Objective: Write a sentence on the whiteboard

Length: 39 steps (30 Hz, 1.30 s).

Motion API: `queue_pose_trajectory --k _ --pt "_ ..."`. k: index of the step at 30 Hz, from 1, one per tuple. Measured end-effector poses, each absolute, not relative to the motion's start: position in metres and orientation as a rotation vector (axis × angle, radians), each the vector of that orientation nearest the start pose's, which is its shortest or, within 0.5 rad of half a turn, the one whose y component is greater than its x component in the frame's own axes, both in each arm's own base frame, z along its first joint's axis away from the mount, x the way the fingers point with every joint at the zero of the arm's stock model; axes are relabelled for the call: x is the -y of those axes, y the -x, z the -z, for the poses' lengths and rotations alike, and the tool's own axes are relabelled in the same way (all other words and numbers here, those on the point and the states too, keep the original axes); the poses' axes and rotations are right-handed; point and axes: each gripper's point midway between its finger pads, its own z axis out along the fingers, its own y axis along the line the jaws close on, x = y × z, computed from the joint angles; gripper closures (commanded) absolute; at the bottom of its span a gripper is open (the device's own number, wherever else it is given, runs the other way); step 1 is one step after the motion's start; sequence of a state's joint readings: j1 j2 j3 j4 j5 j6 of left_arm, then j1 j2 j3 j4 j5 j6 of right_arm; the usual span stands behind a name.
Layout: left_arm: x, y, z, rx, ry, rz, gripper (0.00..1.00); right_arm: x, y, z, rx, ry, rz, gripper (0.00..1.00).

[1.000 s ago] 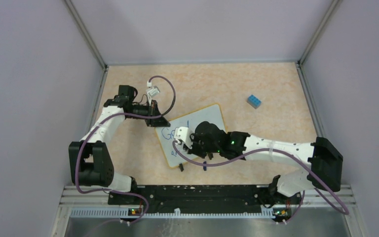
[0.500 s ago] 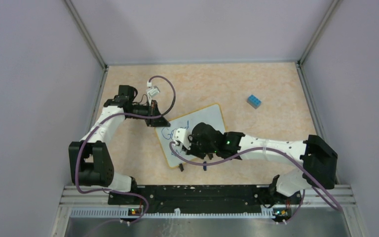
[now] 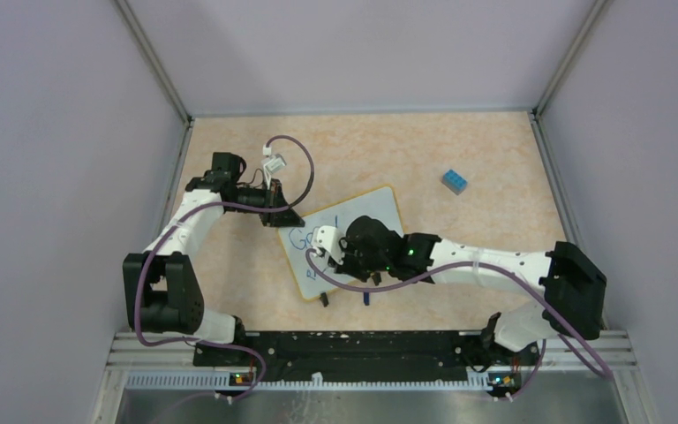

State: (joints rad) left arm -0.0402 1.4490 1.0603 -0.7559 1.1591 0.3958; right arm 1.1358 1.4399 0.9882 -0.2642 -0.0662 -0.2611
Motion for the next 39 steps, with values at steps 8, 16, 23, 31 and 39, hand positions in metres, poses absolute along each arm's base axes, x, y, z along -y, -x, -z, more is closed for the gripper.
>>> queue_pose_trajectory --k 8,16,23,31,39 --pt "0.165 -0.262 -0.178 -2.085 -0.782 1.336 1.0 -0.355 -0.168 -0.129 -1.777 1.525 -0.517 1.0" --pt "0.165 -0.262 -0.178 -2.085 -0.782 1.336 1.0 -0.356 -0.167 -0.129 -1.776 1.526 -0.522 1.0" --pt "0.165 -0.262 -0.178 -2.085 -0.782 1.336 1.0 -0.36 -0.168 -0.132 -1.768 1.524 -0.529 1.0" --pt "0.165 -0.262 -0.178 -2.084 -0.784 1.335 1.0 -0.365 -0.164 -0.129 -1.76 1.54 -0.539 1.0" --pt "0.165 -0.262 -0.178 -2.084 -0.784 1.335 1.0 -0.367 -0.159 -0.126 -1.756 1.558 -0.543 1.0"
